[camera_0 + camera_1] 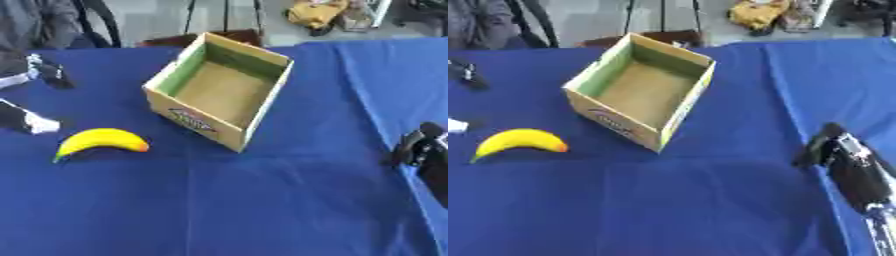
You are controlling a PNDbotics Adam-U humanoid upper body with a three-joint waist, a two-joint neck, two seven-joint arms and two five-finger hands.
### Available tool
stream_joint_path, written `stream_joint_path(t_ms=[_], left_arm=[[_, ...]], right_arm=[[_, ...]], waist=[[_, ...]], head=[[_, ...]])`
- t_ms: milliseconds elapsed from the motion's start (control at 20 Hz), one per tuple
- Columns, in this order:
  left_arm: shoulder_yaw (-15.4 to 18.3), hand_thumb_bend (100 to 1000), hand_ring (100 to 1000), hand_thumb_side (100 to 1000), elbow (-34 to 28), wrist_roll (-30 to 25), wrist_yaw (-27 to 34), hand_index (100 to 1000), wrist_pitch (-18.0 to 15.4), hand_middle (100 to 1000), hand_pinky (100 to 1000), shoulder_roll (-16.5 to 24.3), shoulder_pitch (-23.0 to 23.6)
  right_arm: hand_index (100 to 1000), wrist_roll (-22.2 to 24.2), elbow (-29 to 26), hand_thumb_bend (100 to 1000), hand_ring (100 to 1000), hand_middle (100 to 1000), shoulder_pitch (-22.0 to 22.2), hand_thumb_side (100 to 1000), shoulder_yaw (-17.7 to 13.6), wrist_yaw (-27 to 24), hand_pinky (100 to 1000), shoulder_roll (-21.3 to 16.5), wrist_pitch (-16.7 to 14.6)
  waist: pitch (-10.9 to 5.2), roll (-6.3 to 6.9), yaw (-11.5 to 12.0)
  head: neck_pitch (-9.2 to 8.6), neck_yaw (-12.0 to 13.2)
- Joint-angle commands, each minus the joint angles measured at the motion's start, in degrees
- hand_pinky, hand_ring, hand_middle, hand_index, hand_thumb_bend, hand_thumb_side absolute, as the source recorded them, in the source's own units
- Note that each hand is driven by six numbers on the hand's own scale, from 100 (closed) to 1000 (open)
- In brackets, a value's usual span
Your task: Pick up objects on the table and place them in the box.
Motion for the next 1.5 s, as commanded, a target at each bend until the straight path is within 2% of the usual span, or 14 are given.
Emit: stream_joint_path(t_ms=[50,550,950,1500], left_arm=[[-0.48,456,589,489,1.82,0.87,-2.48,759,-0.87,587,613,0.96,-1.95],[-2.75,483,584,468,6.50,4.99,-9.47,755,-1.45,581,600,-1.71,-4.09],[-3.88,503,574,493,10.10,6.03,-14.16,746,-2.75,571,590,-3.79,-5.25],[-4.53,499,576,472,12.58,7.65,-17.69,747,-3.85,573,591,-5.34,-5.41]], right_arm=[[499,0.23,-0.73,100,377,307,-0.36,793,-0.06,-0.48,516,-1.47,-0.12],[499,0.28,-0.68,100,377,307,-0.41,793,0.02,-0.58,515,-1.47,-0.08],[499,0.33,-0.64,100,377,308,-0.54,796,0.06,-0.55,515,-1.34,0.01],[499,0.31,-0.59,100,377,308,-0.64,798,0.06,-0.43,515,-1.18,0.12]], waist=[[-1.08,0.03,-0.12],[-1.20,0.06,-0.45],[-1.07,0.13,-0.80],[-0.88,0.20,-0.91]], head=[[-0.58,0.19],[-0.71,0.21],[-0.72,0.20],[-0.44,0.77]])
